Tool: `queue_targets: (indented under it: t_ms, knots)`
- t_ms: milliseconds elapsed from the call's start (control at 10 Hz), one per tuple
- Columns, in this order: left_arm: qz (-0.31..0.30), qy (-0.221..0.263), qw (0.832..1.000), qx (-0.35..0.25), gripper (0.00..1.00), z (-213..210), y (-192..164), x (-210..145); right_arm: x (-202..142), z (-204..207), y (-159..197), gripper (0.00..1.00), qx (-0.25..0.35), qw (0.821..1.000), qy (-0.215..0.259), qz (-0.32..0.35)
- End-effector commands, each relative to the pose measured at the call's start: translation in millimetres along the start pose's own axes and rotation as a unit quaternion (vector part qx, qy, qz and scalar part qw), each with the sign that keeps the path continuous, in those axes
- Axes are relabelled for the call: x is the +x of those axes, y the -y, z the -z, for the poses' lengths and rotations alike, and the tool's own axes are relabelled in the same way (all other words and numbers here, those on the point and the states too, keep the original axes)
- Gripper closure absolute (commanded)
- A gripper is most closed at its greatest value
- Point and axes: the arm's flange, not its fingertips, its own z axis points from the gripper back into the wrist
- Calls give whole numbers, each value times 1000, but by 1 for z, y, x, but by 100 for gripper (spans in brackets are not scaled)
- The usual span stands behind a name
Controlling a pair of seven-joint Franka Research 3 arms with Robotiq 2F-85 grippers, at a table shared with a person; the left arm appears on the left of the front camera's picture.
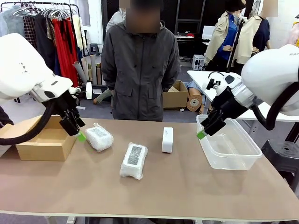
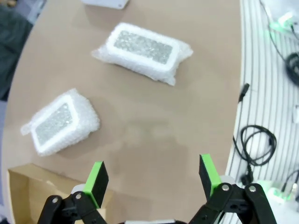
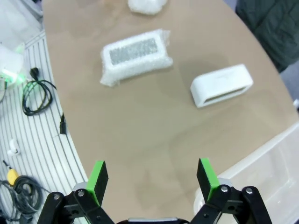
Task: Separate and place wrapped and unwrapped clocks.
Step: Pick up the Digital clock indicated by the person.
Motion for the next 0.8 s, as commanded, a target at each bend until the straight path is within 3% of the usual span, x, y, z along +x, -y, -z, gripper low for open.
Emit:
queue_targets:
  t_ms: [0, 400, 700]
  knots:
    - [63, 7, 998, -29, 0, -21, -29, -1, 10, -10, 32, 0, 49, 995, 65, -54]
    - [132, 80, 988, -20, 0, -48, -62, -12, 11, -37, 53, 0, 71, 982, 118, -130]
    - [124, 153, 980, -1, 0, -59, -76, -23, 7, -53, 65, 0, 85, 977, 135, -140]
